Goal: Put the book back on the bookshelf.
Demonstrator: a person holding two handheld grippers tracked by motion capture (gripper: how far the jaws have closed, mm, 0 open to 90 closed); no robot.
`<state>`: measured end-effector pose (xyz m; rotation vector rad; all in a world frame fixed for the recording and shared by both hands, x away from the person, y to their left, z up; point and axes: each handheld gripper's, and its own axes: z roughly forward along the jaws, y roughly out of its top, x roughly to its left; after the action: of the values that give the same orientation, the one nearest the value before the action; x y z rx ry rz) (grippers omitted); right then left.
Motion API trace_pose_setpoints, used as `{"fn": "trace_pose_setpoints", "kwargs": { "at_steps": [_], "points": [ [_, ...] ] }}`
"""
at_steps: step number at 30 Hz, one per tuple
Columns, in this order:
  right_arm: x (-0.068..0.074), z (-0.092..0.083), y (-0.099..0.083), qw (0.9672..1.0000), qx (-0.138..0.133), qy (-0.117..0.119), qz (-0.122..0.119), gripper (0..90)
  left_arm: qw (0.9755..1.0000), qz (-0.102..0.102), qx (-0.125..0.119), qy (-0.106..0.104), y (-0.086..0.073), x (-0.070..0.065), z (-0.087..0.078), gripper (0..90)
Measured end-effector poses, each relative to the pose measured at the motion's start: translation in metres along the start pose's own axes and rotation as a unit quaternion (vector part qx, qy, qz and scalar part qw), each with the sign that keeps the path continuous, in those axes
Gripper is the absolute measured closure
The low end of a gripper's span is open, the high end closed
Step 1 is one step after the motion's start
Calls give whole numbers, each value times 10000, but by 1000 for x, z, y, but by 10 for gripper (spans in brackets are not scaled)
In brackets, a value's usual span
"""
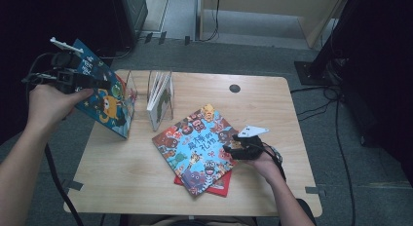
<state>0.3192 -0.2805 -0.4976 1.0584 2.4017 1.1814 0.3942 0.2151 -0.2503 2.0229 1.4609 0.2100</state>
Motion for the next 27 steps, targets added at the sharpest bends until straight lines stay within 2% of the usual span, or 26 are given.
{"fn": "trace_pose_setpoints", "kwargs": {
  "at_steps": [6, 11, 13, 18, 24, 27],
  "points": [
    [-1, 0, 0, 10000, -14, -3, 43, 376, 9999, 59, 82, -21, -10, -7, 11, 449],
    [-1, 0, 0, 10000, -6, 5, 64, 375, 9999, 128, 26, -68, -22, -12, 19, 449],
    [-1, 1, -1, 9999, 5, 53, 96, 377, 9998, 126, -97, -75, -28, -12, 22, 455],
    [-2, 1, -1, 9999, -1, 29, 112, 385, 9998, 144, 39, -122, -39, -14, 34, 455],
    [-3, 1, -1, 9999, -2, 19, 127, 385, 9995, 262, 62, -188, -52, -22, 52, 451],
    [-3, 1, -1, 9999, -58, 15, 134, 385, 9990, 318, 74, -296, -60, -25, 60, 452]
  ]
}}
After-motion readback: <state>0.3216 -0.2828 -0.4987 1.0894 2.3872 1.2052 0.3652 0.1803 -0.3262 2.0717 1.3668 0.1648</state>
